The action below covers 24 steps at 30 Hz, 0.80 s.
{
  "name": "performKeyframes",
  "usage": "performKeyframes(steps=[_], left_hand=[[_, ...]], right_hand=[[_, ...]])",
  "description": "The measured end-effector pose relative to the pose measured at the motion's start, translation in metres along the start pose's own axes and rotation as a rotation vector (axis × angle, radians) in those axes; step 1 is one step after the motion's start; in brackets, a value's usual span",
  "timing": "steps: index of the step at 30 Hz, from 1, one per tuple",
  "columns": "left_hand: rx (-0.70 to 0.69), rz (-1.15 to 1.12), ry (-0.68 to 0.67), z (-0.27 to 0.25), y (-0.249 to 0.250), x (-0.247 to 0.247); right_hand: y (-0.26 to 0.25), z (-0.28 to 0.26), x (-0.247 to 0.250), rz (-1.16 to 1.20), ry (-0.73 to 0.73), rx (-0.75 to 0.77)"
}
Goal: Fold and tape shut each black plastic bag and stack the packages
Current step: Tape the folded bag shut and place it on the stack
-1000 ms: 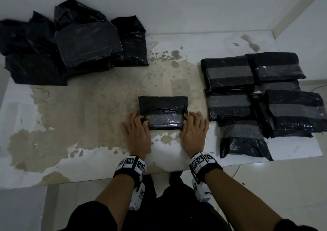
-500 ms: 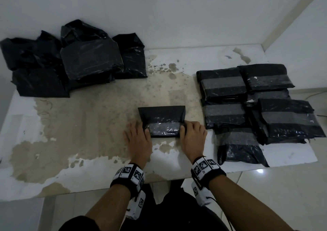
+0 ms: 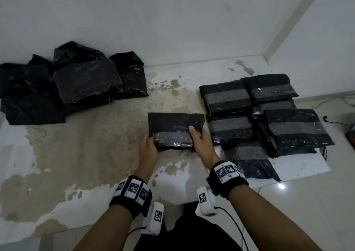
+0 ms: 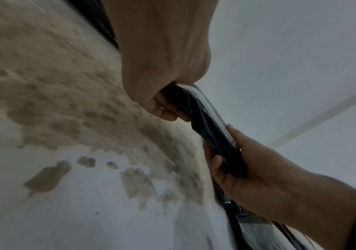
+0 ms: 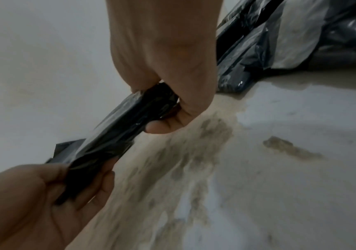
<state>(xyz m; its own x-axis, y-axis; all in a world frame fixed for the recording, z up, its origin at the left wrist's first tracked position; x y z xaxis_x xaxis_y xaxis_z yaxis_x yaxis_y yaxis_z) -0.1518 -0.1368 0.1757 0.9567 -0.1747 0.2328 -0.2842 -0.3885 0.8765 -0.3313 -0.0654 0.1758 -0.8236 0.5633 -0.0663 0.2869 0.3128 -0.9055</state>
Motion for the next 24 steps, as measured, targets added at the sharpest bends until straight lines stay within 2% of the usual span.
performKeyframes(steps=[2,5,8,10,13,16,20,24], left_hand=[[0.090,-0.081,-0.040,0.000,0.003,-0.007],[0.081,0.009,-0.084,-0.004,0.009,-0.019],[0.121,-0.028,-0.139,-0.007,0.012,-0.035],[0.127,0.008,-0.188,-0.007,0.011,-0.044],[0.001,0.184,-0.251,-0.005,0.002,-0.044],[-0.091,0.360,-0.322,-0.001,-0.012,-0.040],[-0.080,0.414,-0.324,0.002,-0.023,-0.035],[-0.078,0.449,-0.347,0.005,-0.023,-0.035]], right_hand=[[-0.009,-0.002,0.007,0.003,-0.029,0.024],[-0.010,-0.005,0.025,0.001,-0.005,-0.004],[-0.012,-0.007,0.047,-0.028,0.057,0.001],[-0.019,-0.005,0.072,-0.067,0.167,0.029],[-0.039,-0.002,0.123,-0.126,0.428,0.050],[-0.057,0.002,0.165,-0.288,0.550,0.056],[-0.060,0.017,0.179,-0.552,0.583,0.048],[-0.057,0.011,0.166,-0.960,0.617,0.273]])
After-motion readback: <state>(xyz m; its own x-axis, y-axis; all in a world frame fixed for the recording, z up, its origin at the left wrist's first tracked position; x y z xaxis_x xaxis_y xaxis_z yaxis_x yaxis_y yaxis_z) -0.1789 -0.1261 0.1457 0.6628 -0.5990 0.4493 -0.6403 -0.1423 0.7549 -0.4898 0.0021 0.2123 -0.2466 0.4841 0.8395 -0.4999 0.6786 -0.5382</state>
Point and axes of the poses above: each hand's wrist, its own z-axis towards the middle knuckle, its own x-axis out of the back of the hand, y = z × x, the point moved 3 cm from there along z, towards the middle knuckle, and after that the axes turned 5 degrees about z, right-handed, at the moved point
